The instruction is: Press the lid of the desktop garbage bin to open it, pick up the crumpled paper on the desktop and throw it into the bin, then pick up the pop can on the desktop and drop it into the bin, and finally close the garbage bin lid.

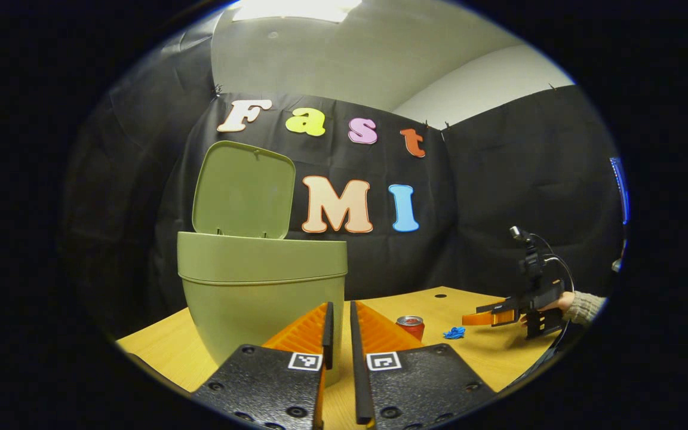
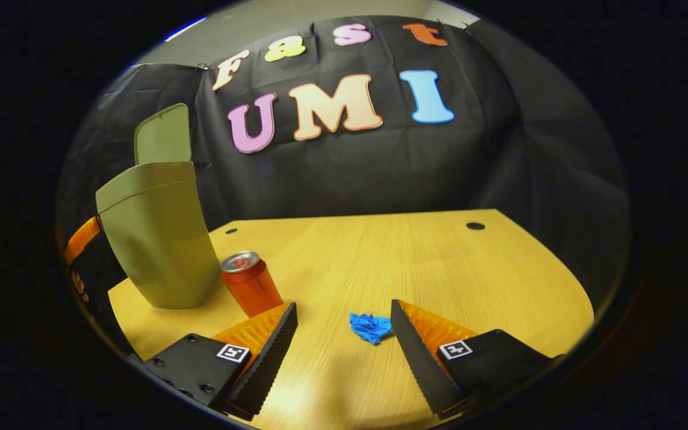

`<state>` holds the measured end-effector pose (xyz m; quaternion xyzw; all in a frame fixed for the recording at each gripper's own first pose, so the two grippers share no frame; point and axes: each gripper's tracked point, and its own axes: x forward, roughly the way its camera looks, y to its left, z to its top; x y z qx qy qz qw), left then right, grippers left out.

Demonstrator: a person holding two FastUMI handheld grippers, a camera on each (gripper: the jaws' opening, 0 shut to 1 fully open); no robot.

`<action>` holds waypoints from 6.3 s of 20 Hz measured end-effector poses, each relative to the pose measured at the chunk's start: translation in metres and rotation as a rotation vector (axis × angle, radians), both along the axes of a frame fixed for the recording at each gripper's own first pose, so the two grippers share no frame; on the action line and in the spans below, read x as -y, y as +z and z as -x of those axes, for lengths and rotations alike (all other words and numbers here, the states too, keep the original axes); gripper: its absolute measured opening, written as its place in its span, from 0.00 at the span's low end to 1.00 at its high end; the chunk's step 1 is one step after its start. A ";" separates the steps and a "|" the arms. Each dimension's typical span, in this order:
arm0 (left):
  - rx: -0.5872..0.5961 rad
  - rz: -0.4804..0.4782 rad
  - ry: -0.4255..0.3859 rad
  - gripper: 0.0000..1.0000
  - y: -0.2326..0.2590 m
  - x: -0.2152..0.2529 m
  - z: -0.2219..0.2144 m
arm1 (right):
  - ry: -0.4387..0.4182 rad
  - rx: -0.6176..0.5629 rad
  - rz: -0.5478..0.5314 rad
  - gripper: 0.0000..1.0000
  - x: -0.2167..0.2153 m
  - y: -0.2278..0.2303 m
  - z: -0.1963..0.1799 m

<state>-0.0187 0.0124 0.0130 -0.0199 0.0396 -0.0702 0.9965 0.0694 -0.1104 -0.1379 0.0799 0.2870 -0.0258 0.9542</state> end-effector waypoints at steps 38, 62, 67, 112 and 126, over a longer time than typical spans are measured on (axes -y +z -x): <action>-0.044 -0.018 -0.023 0.90 -0.010 -0.006 -0.001 | -0.019 -0.209 0.064 0.31 0.029 -0.026 -0.033; -0.090 0.010 -0.090 0.91 -0.021 0.017 0.004 | 0.468 0.234 0.202 0.30 -0.240 0.257 -0.123; -0.092 0.011 -0.087 0.91 -0.021 0.017 0.003 | 0.597 0.274 0.185 0.31 -0.315 0.271 -0.128; -0.282 -0.027 -0.269 0.92 -0.108 0.107 -0.038 | 0.054 0.435 0.157 0.98 -0.022 0.151 0.020; -0.393 -0.079 -0.241 0.92 -0.162 0.128 -0.099 | 0.031 0.448 0.168 0.98 0.007 0.135 0.027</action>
